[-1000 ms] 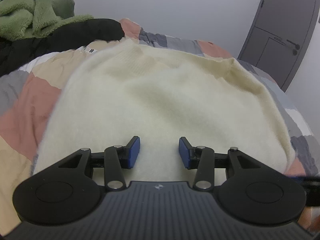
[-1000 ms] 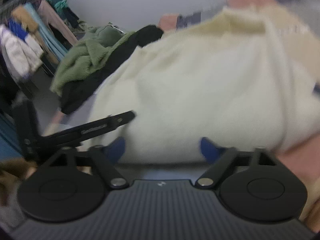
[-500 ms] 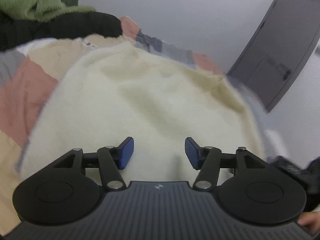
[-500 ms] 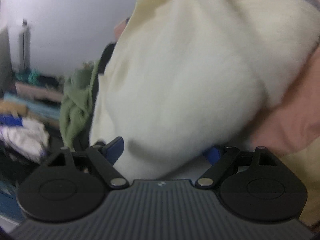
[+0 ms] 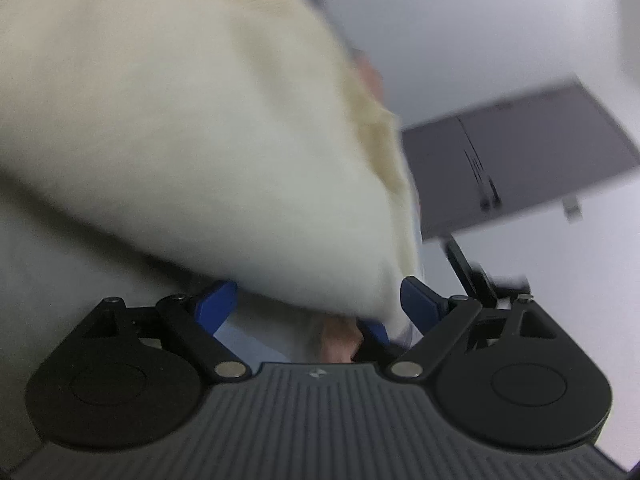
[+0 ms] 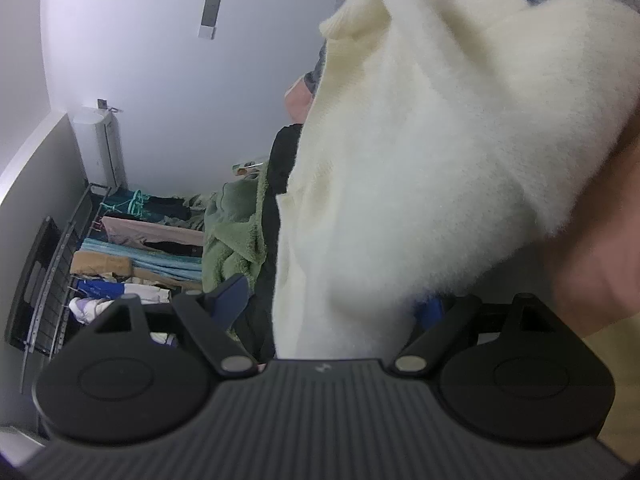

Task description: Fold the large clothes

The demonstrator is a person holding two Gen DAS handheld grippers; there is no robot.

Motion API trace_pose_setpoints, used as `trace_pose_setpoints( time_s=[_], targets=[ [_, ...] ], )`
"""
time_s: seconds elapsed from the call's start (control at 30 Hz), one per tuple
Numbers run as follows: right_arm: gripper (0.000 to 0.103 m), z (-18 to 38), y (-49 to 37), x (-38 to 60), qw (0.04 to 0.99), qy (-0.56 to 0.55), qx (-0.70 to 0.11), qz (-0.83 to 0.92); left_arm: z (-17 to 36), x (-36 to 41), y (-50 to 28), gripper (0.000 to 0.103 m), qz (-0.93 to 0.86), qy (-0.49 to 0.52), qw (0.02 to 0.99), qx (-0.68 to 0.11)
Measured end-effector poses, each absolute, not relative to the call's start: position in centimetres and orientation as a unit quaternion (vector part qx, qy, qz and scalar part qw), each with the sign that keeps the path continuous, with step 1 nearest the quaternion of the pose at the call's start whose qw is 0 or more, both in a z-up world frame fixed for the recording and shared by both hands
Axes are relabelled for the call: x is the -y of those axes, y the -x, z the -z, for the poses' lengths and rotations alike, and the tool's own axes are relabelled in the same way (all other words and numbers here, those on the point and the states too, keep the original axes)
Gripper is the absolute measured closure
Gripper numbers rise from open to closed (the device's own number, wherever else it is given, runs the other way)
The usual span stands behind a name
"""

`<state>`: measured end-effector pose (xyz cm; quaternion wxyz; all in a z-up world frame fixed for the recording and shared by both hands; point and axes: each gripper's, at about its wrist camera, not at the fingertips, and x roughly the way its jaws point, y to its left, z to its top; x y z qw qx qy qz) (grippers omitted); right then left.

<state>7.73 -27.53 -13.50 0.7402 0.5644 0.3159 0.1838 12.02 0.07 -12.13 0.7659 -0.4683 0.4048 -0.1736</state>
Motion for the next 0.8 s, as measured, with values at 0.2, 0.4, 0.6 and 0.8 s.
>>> trace_pose_setpoints(
  time_s=[0.2, 0.4, 0.6, 0.8],
  targets=[
    [0.016, 15.0, -8.0, 27.3, 0.737, -0.568, -0.335, -0.148, 15.0, -2.9, -12.3, 0.012, 0.112, 0.566, 0.722, -0.381],
    [0.018, 15.9, -7.1, 28.8, 0.74, -0.576, -0.337, -0.081, 15.9, -4.5, -12.0, 0.015, 0.057, 0.595, 0.726, -0.339],
    [0.028, 16.7, -7.1, 30.5, 0.732, -0.594, -0.333, -0.038, 16.0, -5.6, -11.4, 0.034, 0.026, 0.606, 0.725, -0.327],
    [0.043, 15.8, -7.7, 30.2, 0.742, -0.571, -0.349, -0.049, 14.2, -5.3, -11.3, 0.052, 0.012, 0.549, 0.773, -0.319]
  ],
)
